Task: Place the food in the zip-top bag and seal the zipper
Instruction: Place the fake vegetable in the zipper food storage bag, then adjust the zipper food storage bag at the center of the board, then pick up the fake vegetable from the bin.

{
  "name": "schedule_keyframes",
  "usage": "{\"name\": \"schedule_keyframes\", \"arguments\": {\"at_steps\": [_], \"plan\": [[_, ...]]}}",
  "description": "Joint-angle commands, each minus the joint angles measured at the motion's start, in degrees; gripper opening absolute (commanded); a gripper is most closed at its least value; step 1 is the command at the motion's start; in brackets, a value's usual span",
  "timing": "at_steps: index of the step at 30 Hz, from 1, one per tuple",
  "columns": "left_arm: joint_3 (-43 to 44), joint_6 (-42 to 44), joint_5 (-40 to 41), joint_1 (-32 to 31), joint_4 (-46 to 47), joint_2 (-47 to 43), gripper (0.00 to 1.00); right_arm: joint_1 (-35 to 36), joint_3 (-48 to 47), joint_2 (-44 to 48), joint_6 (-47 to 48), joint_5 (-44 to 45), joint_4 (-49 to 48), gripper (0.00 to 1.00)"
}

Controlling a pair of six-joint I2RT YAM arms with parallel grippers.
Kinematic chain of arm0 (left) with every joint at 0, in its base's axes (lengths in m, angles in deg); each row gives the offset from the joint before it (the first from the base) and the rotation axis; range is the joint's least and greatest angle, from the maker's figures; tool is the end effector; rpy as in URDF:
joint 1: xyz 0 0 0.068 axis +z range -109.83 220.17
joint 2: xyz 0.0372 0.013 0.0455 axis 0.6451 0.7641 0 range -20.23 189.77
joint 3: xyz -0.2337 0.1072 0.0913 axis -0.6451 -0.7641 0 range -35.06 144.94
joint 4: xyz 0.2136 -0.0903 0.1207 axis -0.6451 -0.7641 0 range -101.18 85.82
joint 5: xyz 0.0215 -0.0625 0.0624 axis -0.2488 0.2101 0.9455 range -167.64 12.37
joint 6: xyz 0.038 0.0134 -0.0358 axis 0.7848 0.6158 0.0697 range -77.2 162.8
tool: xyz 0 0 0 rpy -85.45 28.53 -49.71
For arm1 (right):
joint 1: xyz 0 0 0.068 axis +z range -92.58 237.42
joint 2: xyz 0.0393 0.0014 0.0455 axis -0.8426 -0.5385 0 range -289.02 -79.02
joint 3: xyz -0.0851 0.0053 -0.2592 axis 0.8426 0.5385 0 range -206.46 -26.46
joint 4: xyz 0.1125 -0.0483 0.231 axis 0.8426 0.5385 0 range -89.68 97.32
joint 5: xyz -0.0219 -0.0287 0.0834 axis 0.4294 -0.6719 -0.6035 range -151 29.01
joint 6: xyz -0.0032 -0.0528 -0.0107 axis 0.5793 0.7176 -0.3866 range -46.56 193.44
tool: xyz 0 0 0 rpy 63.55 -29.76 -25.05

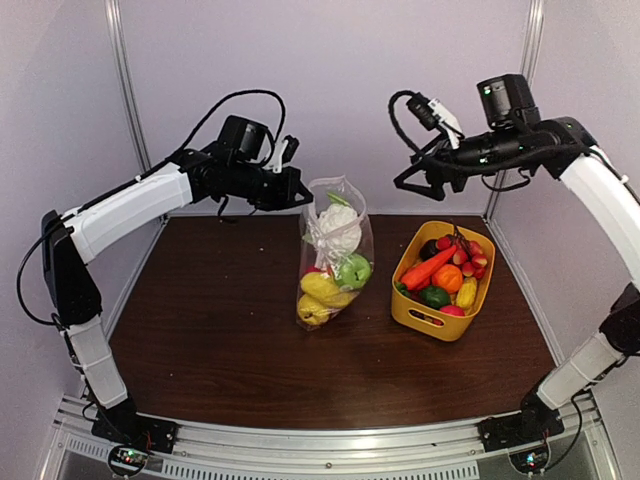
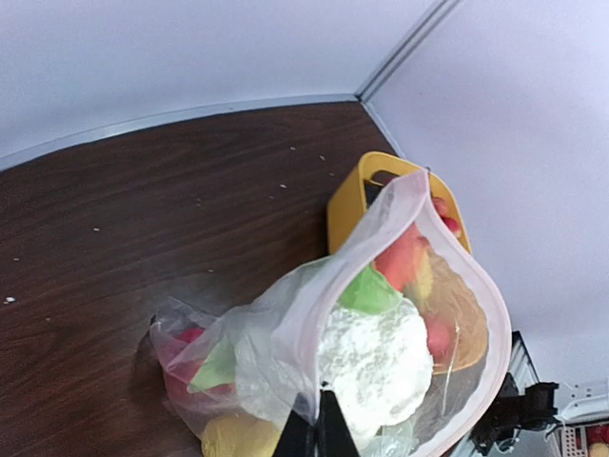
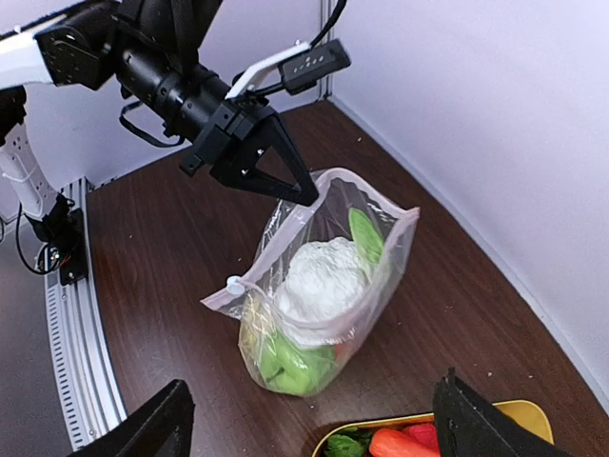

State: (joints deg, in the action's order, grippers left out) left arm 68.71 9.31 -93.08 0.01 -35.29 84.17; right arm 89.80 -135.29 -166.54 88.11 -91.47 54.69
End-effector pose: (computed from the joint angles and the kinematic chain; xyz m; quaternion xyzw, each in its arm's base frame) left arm 0.3175 -0.2803 0.3696 0.1157 0.8603 -0.3831 0.3157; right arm 0.2460 0.1773 0.4650 -0.4535 0.7276 0.2991 0.4189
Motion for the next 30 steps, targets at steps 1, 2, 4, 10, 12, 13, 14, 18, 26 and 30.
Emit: {"name": "schedule_keyframes", "arguments": {"at_steps": [1,2,4,10,12,13,14,18,26,30], "plan": [[5.5,4.1,8.7,1.2,0.3,-3.8,0.0,-4.9,1.7,5.7,2.8,-1.6,1.1,0.88],[6.6,3.8,8.0,0.9,0.2,-3.6,0.0,-6.9,3.1,6.1,2.7,-1.5,0.4,0.86],[8.5,5.8,1.9,-0.4,1.0,-1.9,0.0,-11.6,6.9,6.3,1.2,-2.6,-1.0,0.84],[3.3,0.8,-0.2,-0.6,-0.1,2.4,0.0,-16.2,21.8,5.8,-0.2,7.8,-6.7,0.71],[1.0,1.1,-6.0,-1.2,2.8,3.2,0.0,-16.6,25.7,6.0,-1.7,10.4,-8.7,0.69],[-0.2,1.2,-4.0,-1.5,3.3,3.3,0.0,-16.9,27.1,5.8,-3.1,11.0,-9.9,0.69],[-0.7,0.7,-0.4,-1.4,2.4,3.6,0.0,-17.5,28.2,5.4,-4.6,11.1,-10.6,0.69],[-0.1,1.4,-1.4,-1.5,2.5,3.6,0.0,-21.0,31.6,3.5,-13.5,8.8,-14.1,0.69],[-0.7,-0.8,-1.6,-1.5,3.0,3.2,0.0,-22.7,44.3,4.9,-28.6,5.2,-27.4,0.68],[-0.8,-1.3,-1.3,-2.0,4.3,1.9,0.0,-22.6,44.7,3.0,-31.8,3.2,-28.7,0.65]]}}
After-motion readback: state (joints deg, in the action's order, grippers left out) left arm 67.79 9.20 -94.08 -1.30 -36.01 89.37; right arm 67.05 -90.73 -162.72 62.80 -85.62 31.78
